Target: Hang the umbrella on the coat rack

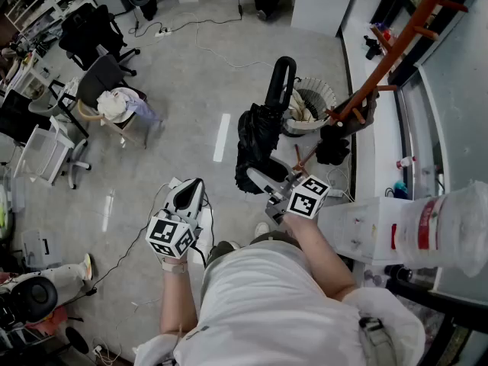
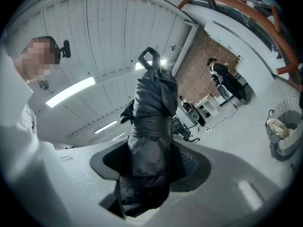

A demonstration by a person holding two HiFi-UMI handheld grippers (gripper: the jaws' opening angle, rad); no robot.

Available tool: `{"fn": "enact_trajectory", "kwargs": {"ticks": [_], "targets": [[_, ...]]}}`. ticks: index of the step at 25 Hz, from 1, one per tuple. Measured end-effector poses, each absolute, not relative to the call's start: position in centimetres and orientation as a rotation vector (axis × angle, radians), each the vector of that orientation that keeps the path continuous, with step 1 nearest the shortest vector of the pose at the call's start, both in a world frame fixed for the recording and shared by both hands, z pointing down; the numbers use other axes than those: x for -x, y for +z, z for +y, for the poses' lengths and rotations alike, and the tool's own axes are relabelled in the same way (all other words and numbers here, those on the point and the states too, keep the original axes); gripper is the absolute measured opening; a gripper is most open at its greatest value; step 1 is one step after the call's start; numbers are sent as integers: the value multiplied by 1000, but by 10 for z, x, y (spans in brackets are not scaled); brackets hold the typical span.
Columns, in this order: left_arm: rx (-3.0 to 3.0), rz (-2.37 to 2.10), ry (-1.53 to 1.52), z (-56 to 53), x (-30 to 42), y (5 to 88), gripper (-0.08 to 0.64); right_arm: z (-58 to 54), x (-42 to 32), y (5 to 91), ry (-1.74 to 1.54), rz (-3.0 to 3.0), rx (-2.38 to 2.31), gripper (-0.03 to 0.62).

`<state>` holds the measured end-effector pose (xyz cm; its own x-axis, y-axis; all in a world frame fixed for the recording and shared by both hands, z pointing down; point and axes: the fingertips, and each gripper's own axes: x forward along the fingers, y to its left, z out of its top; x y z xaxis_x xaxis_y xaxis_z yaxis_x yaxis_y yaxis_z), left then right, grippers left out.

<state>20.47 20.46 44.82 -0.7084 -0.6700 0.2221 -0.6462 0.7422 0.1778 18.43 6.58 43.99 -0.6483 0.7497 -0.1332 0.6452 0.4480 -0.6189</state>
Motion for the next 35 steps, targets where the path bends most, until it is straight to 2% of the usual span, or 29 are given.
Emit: {"fn": "enact_trajectory", "kwargs": {"ticks": [13, 19, 25, 35], "targets": [[-1052, -2641, -97, 148, -158, 463, 3, 21, -143, 450, 1011, -2504, 1232, 253], [-1044, -2622, -158, 155, -124, 468, 3, 22, -116, 464, 984, -2484, 1171, 253], [-1099, -2591, -195, 163, -58, 482, 3, 33, -55, 475, 965, -2493, 1118, 253], [-1302, -2490, -173, 190, 100, 496, 3, 75, 87, 492, 939, -2557, 985, 252]]}}
